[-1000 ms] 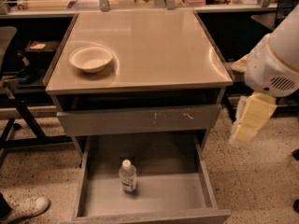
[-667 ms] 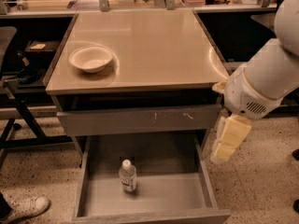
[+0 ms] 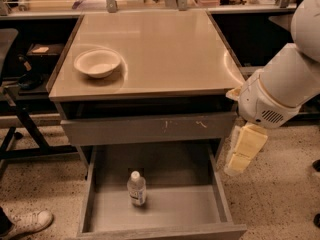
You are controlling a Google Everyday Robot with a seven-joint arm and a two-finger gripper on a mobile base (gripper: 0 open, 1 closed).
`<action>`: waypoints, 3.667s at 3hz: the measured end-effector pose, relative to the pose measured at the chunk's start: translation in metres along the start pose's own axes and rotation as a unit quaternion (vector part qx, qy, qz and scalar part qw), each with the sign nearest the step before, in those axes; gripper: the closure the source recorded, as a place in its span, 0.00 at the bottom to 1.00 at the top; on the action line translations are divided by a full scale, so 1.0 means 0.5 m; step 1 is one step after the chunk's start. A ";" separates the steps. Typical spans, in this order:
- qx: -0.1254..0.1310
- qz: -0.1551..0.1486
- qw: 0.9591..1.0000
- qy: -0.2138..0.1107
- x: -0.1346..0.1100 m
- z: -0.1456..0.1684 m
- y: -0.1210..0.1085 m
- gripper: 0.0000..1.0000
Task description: Pick blue plastic bottle from middle drawer and place on counter
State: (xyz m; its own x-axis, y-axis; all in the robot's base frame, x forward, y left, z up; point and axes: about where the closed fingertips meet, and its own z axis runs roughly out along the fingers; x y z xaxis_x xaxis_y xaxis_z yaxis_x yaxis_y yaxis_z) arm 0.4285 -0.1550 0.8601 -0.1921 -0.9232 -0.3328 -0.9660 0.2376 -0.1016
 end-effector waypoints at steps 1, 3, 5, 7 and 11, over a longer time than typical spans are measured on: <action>-0.020 0.005 0.999 -0.027 -0.015 0.075 0.035 0.00; -0.029 0.027 0.996 -0.081 -0.054 0.235 0.083 0.00; -0.037 0.034 0.994 -0.098 -0.057 0.294 0.098 0.00; -0.027 0.064 0.987 -0.146 -0.090 0.503 0.076 0.00; -0.067 0.077 0.968 -0.229 -0.179 0.724 0.109 0.00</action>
Offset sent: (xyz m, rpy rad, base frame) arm -0.0291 0.1178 -0.1840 0.3106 0.1028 -0.0222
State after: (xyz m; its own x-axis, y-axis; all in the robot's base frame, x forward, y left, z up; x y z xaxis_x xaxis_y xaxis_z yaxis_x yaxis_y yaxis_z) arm 0.4557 0.0500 0.5452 -0.2677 -0.6427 -0.7178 -0.9519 0.2917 0.0938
